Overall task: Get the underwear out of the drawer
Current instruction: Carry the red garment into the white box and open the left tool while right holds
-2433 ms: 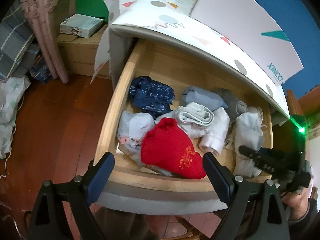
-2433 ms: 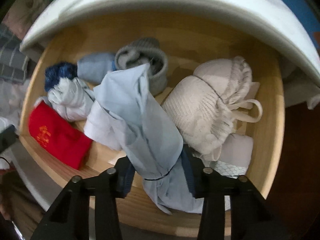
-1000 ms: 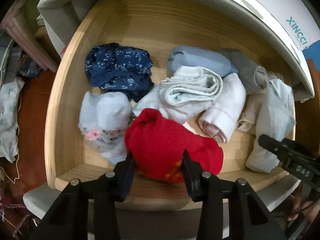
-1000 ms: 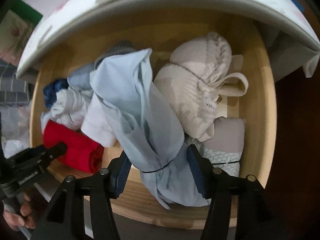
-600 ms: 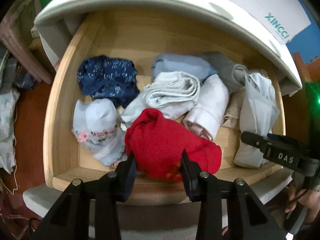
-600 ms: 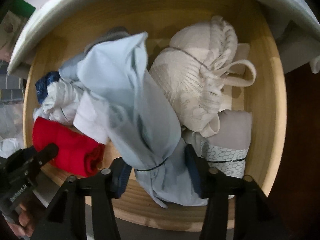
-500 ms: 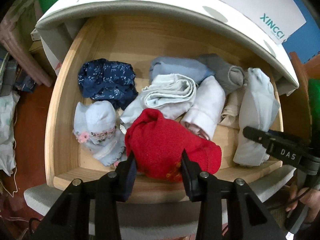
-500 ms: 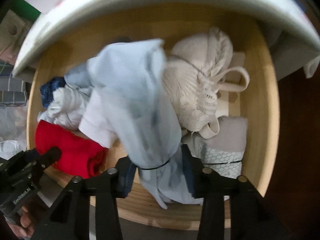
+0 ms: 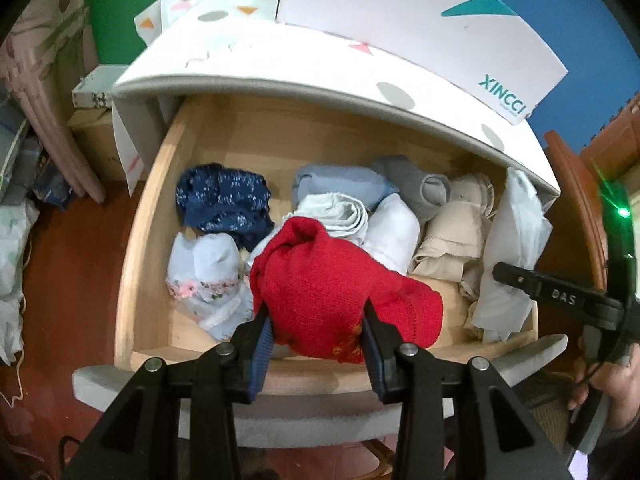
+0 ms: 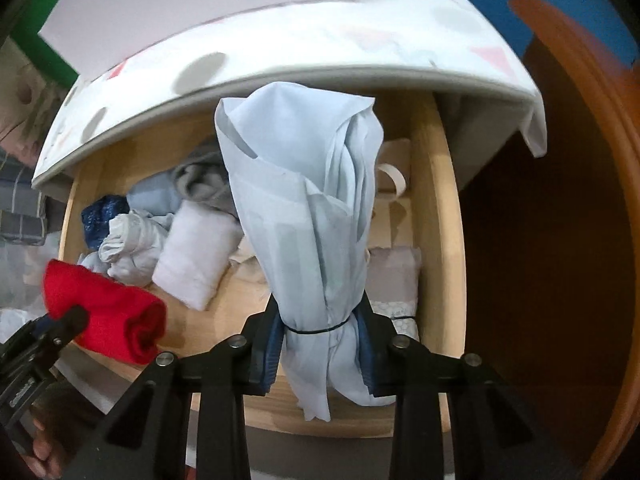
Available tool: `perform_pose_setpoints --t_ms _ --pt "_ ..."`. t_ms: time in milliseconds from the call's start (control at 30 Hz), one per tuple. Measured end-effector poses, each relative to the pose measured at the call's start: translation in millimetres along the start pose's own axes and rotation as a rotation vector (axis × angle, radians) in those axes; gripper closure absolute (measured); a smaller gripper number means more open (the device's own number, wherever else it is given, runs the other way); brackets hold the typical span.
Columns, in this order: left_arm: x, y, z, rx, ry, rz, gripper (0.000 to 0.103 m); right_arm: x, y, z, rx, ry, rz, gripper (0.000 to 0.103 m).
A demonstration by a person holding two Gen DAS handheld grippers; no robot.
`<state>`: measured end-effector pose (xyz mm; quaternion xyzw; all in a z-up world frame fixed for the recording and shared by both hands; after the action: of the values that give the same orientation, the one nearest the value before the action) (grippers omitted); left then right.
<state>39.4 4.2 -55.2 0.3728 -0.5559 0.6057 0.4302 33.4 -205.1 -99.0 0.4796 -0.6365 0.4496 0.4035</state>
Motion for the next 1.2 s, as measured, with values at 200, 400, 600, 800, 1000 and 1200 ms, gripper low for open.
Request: perform_pose_setpoints --t_ms 200,400,600,800,1000,1200 --pt "9 -15 -3 0.011 -0.011 0.045 0.063 -7 -1 -1 0.006 -0.006 -0.030 0.074" --pt "37 -40 -11 0.002 -0.039 0.115 0.063 -9 0 -8 0.002 -0.014 -0.027 0.073" --pt "69 -69 -12 -0.010 -0.054 0.182 0.063 -7 1 -1 -0.036 -0.056 -0.017 0.073" --pt "120 -115 -9 -0.043 -0.063 0.296 0.063 -2 1 2 -0.032 -0.060 -0.016 0.073" --pt "170 -190 5 -0.071 -0.080 0.425 0.063 0 1 7 -0.044 -0.085 -0.019 0.073" --pt "172 -269 32 -0.099 -0.072 0.460 0.063 3 0 13 -0.059 -0.106 -0.019 0.073"
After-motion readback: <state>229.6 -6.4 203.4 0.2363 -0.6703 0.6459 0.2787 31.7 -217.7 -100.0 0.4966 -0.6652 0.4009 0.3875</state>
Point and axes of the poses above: each gripper's, at about its wrist camera, not at the fingertips, and x roughly against the way its jaws point, z to its right, y to its underside, the point moved 5 cm from there along -x, roughly the way its jaws point, and after that the axes turned 7 degrees about -y, right-handed, at the moved point
